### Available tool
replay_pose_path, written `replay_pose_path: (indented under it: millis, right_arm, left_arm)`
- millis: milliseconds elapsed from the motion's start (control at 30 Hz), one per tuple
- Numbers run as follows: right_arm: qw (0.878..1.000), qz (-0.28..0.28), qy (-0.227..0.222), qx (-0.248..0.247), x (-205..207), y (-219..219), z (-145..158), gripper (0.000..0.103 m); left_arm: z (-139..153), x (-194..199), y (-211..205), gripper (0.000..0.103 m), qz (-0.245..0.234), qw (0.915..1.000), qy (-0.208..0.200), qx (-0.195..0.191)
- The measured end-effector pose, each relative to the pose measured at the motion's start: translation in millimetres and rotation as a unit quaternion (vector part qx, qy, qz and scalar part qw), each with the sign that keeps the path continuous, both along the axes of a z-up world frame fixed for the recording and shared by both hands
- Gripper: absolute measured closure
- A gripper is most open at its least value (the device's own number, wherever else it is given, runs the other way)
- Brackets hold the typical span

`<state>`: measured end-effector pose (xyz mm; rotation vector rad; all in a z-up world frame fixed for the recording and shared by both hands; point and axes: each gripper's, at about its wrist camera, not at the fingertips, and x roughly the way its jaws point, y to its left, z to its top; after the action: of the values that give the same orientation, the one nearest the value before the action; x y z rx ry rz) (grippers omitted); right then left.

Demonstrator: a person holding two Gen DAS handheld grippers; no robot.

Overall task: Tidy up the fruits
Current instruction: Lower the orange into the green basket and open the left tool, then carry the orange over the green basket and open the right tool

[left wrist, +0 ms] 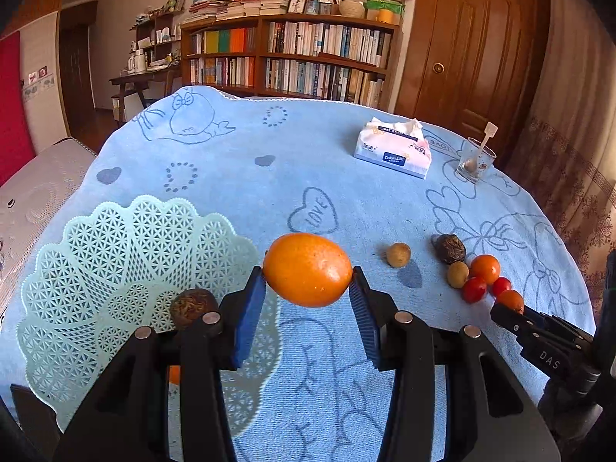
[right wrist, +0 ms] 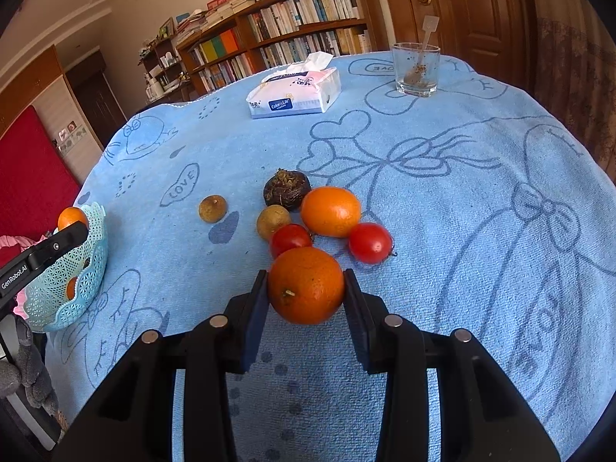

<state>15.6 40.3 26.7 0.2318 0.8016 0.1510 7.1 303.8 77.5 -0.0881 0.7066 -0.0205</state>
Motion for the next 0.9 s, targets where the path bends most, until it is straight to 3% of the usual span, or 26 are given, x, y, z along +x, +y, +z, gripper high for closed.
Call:
replay_pose_path:
  millis: [533,567,600,667,900]
  right_arm:
    - [0.998,0.070,-0.004,0.000,-4.0,62.8,22.5,0.065]
    - [0.997,0.074,-0.005,-0.002,-4.7,67.1,24.2,0.065]
    - [0.997,0.079,-0.006,-0.002,-4.8,71.9,26.4,0.065]
    - [0.996,0.091,-0.008,0.001,-5.3,80.6,30.4,0.065]
    - [0.988,0.153,-0.012,0.013,-6.3,122.6,46.1,0.065]
  left_arm:
    - [16.5,-29.9,103.0,0.056,0.104,0.9940,-0.031,-0.013]
    - [17.6,-31.7,107.2,0.051,0.109,0.9934,-0.032,-0.015]
    - [18.7,-33.7,111.7,0.039,0.114,0.9927,-0.034,-0.019]
    - [20.8,-37.3,120.2,0.029,0.124,0.9913,-0.039,-0.025]
    - [34.6,-45.8,134.9,0.017,0.138,0.9884,-0.057,-0.030]
